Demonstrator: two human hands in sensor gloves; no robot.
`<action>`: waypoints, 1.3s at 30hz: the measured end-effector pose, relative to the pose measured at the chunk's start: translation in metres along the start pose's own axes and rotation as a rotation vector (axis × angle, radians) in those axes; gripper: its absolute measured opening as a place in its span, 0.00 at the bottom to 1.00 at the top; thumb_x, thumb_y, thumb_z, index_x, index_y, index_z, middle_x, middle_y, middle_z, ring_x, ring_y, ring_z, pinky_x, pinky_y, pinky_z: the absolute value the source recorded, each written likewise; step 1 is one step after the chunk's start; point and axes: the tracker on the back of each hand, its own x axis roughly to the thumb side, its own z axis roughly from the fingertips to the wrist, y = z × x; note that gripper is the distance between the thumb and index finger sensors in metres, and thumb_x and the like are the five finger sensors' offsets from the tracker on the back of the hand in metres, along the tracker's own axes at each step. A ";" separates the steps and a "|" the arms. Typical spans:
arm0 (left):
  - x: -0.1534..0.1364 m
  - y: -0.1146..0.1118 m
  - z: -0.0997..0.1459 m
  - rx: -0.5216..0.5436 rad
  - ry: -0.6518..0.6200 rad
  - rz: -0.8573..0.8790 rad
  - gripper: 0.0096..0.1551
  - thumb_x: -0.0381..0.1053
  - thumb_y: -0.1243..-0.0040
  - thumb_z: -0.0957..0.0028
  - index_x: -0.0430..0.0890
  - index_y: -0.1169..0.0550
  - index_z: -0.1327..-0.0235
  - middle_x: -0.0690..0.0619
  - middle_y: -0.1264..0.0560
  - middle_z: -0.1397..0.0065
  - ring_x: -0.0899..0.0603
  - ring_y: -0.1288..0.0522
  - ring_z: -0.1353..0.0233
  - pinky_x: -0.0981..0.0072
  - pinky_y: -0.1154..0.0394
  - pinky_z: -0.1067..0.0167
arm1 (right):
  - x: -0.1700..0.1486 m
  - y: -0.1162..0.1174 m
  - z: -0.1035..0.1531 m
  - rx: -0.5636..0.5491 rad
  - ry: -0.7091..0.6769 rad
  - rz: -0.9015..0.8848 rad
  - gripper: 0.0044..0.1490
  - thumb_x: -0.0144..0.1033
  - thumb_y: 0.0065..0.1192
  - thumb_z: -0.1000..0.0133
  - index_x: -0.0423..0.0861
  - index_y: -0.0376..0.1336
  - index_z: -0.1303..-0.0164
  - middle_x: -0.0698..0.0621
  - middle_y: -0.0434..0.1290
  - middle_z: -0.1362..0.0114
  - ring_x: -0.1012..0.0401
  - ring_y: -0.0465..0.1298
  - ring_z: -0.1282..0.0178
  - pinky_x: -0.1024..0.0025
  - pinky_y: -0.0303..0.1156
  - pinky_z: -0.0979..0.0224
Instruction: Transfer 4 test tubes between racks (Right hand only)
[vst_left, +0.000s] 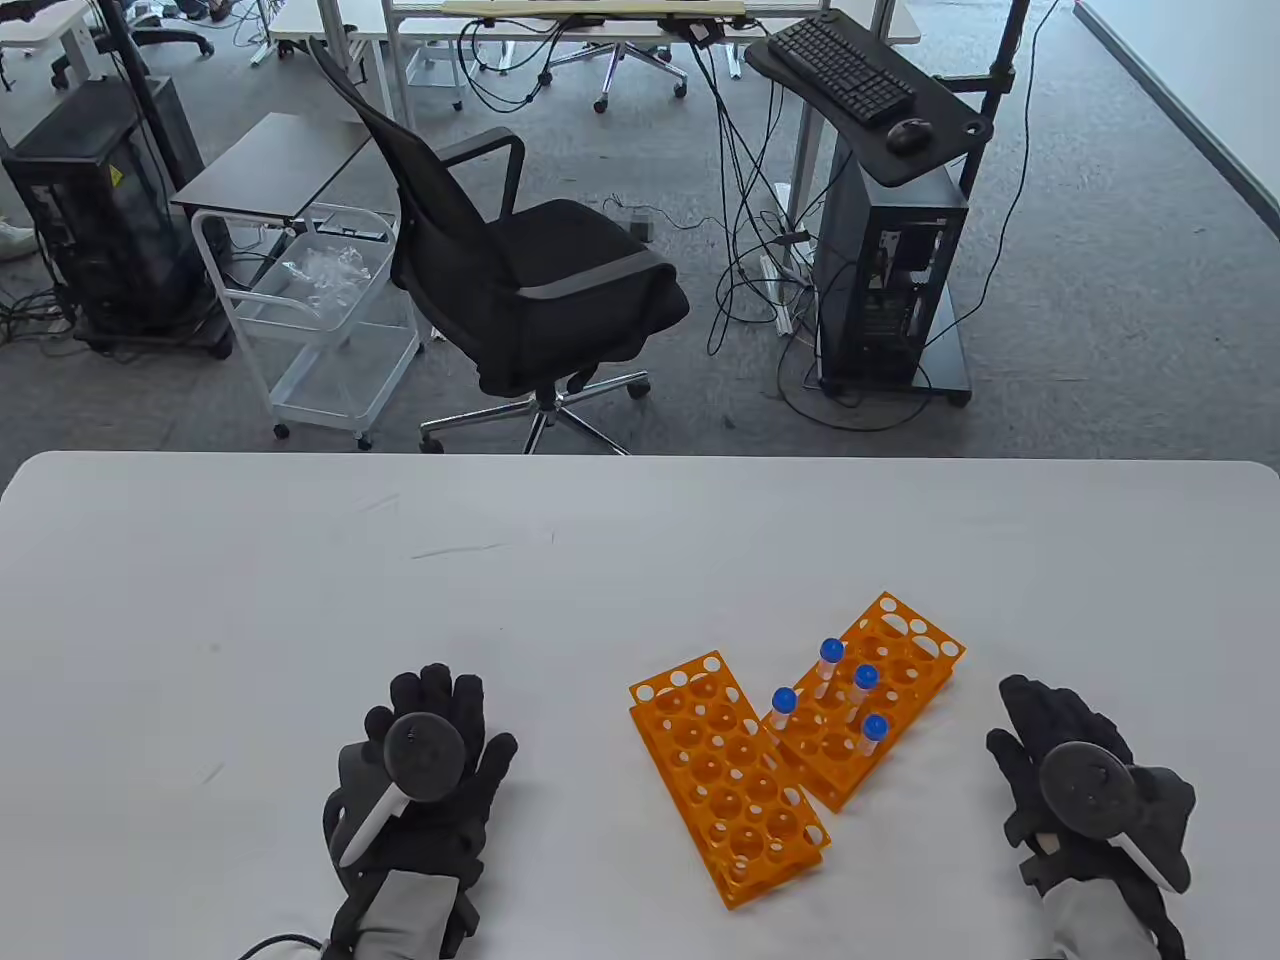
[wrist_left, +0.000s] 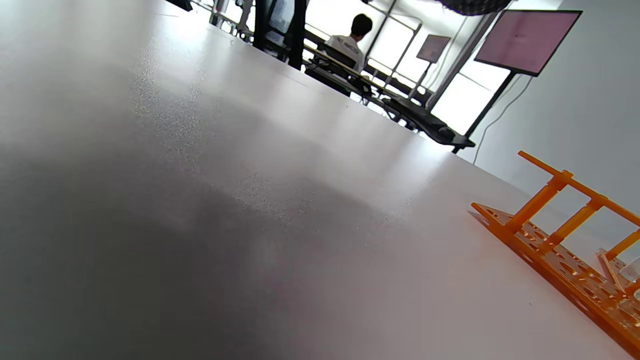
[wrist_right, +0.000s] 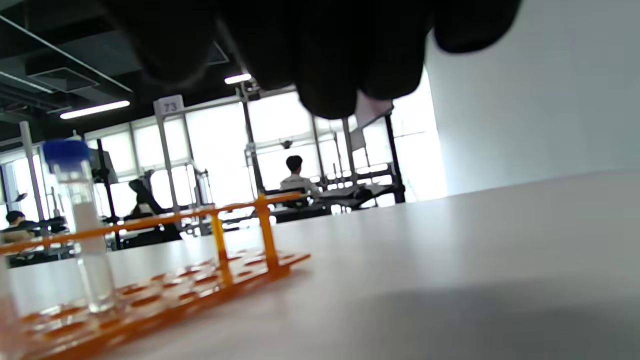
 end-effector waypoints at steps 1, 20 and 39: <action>0.000 0.000 0.000 -0.002 0.000 0.005 0.41 0.72 0.65 0.39 0.67 0.64 0.19 0.65 0.75 0.17 0.54 0.85 0.21 0.56 0.86 0.26 | 0.000 0.001 0.000 0.002 0.001 0.000 0.36 0.46 0.60 0.46 0.45 0.62 0.28 0.42 0.71 0.25 0.42 0.67 0.25 0.37 0.60 0.28; 0.001 -0.002 0.000 -0.015 -0.025 0.036 0.41 0.72 0.65 0.39 0.67 0.63 0.19 0.65 0.75 0.16 0.54 0.85 0.21 0.56 0.86 0.26 | 0.009 0.005 -0.001 0.006 -0.032 -0.024 0.36 0.47 0.60 0.46 0.46 0.63 0.28 0.42 0.73 0.26 0.42 0.68 0.26 0.37 0.61 0.29; -0.005 -0.002 -0.002 -0.022 -0.013 0.065 0.41 0.72 0.65 0.39 0.66 0.63 0.19 0.64 0.75 0.16 0.54 0.85 0.21 0.56 0.85 0.26 | 0.064 -0.007 -0.019 0.006 -0.126 -0.125 0.36 0.48 0.59 0.45 0.45 0.64 0.28 0.41 0.75 0.27 0.42 0.70 0.28 0.35 0.61 0.29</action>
